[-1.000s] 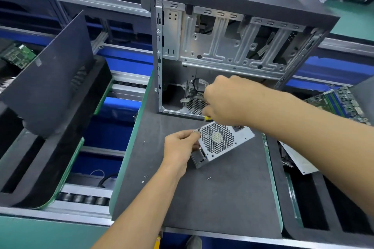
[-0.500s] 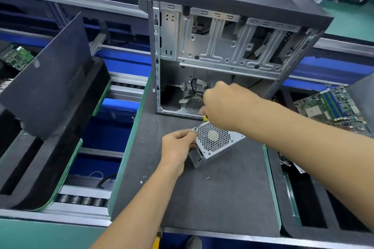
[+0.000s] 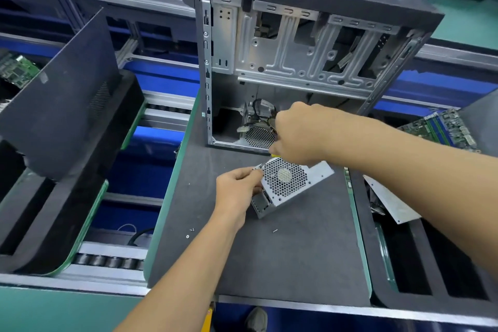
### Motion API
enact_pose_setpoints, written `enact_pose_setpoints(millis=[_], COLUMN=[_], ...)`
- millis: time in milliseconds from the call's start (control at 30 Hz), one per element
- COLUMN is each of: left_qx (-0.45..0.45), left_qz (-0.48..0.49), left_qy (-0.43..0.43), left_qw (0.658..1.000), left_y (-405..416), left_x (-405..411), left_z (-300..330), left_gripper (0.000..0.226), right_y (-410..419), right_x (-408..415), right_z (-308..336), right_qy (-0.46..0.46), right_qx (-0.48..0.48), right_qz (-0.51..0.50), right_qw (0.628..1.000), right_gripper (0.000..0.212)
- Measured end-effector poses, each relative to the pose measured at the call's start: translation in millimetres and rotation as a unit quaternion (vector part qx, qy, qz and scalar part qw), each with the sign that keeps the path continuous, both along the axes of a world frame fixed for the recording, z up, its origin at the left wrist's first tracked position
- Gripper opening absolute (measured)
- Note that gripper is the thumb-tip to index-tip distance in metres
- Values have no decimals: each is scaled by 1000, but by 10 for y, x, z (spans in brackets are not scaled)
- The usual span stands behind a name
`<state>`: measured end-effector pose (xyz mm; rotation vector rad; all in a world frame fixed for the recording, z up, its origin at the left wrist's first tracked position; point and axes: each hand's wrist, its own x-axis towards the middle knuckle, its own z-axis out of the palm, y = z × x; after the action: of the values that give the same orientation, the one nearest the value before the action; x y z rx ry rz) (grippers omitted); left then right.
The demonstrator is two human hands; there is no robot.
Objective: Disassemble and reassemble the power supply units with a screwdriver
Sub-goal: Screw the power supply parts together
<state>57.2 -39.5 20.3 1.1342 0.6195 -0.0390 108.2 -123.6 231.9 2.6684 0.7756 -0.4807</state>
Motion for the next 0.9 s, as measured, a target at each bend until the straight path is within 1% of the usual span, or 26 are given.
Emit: enact_pose_setpoints(millis=[33,100,167,233,267,300,333,367,400,433,500,533,567,600,633,700,733,767,867,900], left_qx=[3,9,9,6,4,3,2,2,2,3,11,14,16,16,15,16,15,14,12,14], left_qz=[0,-2,-4,-5,-5,-6,-6,-6,-5,-5,-4,-6,-6,-6,-8,-8,-8,-7,-6,-4], left_qy=[-2,-2,-3,-2,-2,-3,-2,-2,-2,-2,-3,-5,-5,-5,-5,-4,-4,-4,1,3], left_qw=[1000,1000,1000,1000,1000,1000,1000,1000,1000,1000,1000,1000,1000,1000,1000,1000,1000,1000,1000,1000], left_y=[6,15,3,-16,-23,-27,-29,-23,-16,-12,-4,-2,-3,-5,-13,-24,-26,-24,-14,-14], left_x=[4,12,16,9,5,-3,-12,-20,-26,-28,-27,-15,-4,0,2,-2,-5,-5,-8,-8], left_z=[10,27,45,54,53,51,52,53,52,52,64,76,81,80,80,84,77,68,72,72], left_gripper=[10,9,8,7,7,7,7,8,8,8,8,8,8,8,8,8,8,8,8,9], right_y=[6,21,19,13,10,7,-4,3,22,23,5,-12,-25,-38,-52,-49,-47,-38,-27,-30], right_x=[6,-21,-32,-39,-44,-48,-47,-48,-41,-15,52,68,62,53,48,15,-5,-26,-79,-71], right_z=[-16,-9,15,7,3,-2,-22,-49,-75,-81,-30,4,39,53,50,23,6,-13,-108,-109], right_qy=[9,20,9,-47,-70,-82,-88,-95,-102,-89,-13,27,49,53,30,-25,-46,-61,-104,-116], right_qx=[9,22,10,-16,-22,-19,-10,6,20,34,40,32,26,18,22,17,11,24,17,29], right_qz=[-11,4,75,168,191,196,180,151,111,58,-32,-39,-17,16,54,127,142,150,126,98], right_qw=[1000,1000,997,985,979,977,980,984,988,994,999,998,998,998,998,991,989,987,986,988], right_gripper=[36,23,22,15,17,25,31,32,31,33,46,45,38,29,20,14,10,2,40,45])
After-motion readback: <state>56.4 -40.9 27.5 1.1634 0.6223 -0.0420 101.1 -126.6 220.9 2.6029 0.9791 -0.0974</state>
